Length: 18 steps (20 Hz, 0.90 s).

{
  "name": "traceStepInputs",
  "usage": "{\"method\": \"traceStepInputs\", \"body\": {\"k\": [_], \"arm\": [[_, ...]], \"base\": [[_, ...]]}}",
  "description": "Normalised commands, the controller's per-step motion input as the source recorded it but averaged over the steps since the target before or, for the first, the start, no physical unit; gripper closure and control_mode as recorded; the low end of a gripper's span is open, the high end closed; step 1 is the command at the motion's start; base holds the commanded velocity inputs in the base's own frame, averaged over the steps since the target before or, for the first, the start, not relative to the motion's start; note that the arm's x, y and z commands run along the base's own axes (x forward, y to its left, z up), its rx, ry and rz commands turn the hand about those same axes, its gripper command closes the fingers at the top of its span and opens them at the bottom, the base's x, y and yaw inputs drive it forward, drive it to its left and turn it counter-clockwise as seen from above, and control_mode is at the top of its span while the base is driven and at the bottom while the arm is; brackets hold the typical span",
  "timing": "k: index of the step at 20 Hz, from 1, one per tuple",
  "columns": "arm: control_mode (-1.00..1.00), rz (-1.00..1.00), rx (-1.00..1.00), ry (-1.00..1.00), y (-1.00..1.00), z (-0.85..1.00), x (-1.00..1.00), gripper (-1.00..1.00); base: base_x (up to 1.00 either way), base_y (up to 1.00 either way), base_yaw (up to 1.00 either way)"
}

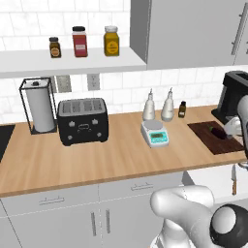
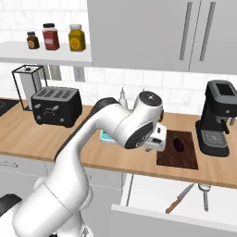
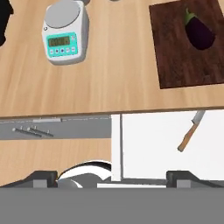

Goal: Place the appropriate cutting tool for cutting the eggplant skin on the cutting board.

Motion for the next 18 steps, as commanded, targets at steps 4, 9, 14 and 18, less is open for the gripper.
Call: {"method": "traceStepInputs", "body": {"k": [4,9,14,18], "arm": [[-1.0,0.0,0.0,0.14,-0.98,-0.84,0.0,-1.0],[-1.0,0.0,0.0,0.04,-0.98,-0.84,0.0,-1.0],[-1.0,0.0,-0.01,0.02,-0.88,-0.72,0.0,-1.0],[-1.0,0.0,0.0,0.1,-0.85,-0.47,0.04,-1.0]], "base": [[0.0,0.0,0.0],[0.0,0.0,0.0],[0.0,0.0,0.0],[0.0,0.0,0.0]]}}
